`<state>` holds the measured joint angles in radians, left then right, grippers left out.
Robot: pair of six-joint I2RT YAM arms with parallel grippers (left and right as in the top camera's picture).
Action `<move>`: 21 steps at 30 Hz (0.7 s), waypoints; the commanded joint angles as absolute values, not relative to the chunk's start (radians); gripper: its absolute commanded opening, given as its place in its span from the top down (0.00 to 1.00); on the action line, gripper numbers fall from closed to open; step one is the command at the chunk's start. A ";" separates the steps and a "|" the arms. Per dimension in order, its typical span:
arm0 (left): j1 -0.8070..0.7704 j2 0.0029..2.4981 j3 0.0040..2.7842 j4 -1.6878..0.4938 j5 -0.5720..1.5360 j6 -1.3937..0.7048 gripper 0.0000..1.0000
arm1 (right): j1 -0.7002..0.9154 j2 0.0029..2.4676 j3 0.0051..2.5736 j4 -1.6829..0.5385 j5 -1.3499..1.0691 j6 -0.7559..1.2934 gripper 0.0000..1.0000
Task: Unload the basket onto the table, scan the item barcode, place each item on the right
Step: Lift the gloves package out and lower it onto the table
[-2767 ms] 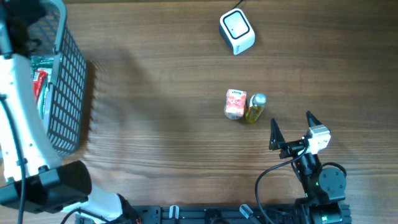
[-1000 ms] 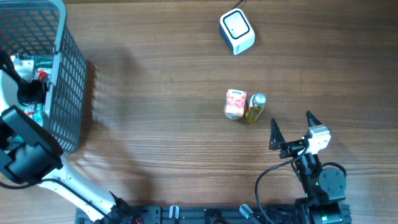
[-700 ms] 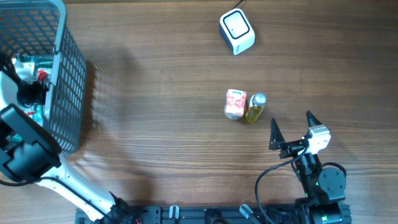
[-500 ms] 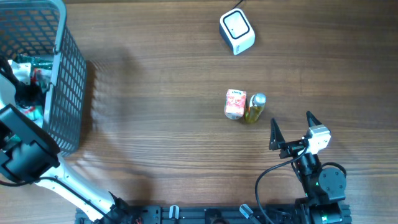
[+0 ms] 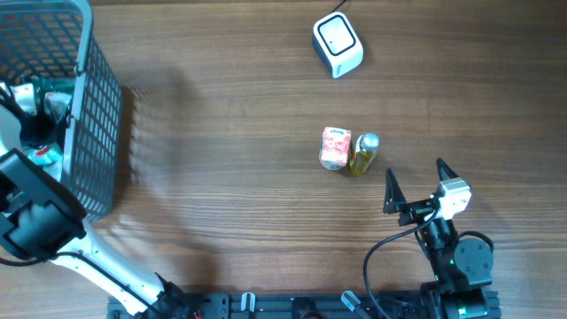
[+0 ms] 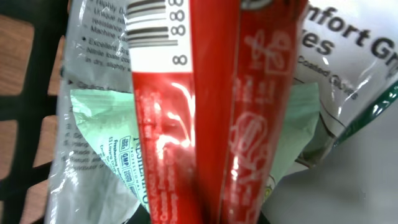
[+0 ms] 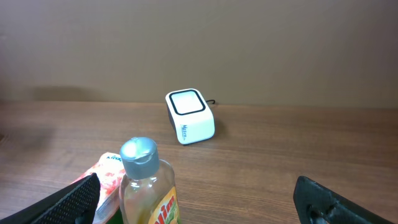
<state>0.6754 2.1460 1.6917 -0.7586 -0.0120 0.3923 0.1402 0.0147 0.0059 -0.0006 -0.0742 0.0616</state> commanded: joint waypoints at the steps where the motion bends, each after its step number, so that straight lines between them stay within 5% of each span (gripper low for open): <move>1: 0.636 1.972 1.790 -0.744 0.059 0.249 0.96 | 0.135 0.010 0.005 0.002 -0.076 0.053 0.00; 14: 0.551 1.470 1.827 -0.641 0.143 -0.161 0.96 | 0.135 0.010 0.005 0.002 -0.076 0.053 0.00; 21: 0.324 1.352 1.827 -0.774 0.155 -0.252 0.96 | 0.135 0.010 0.005 0.002 -0.076 0.053 0.00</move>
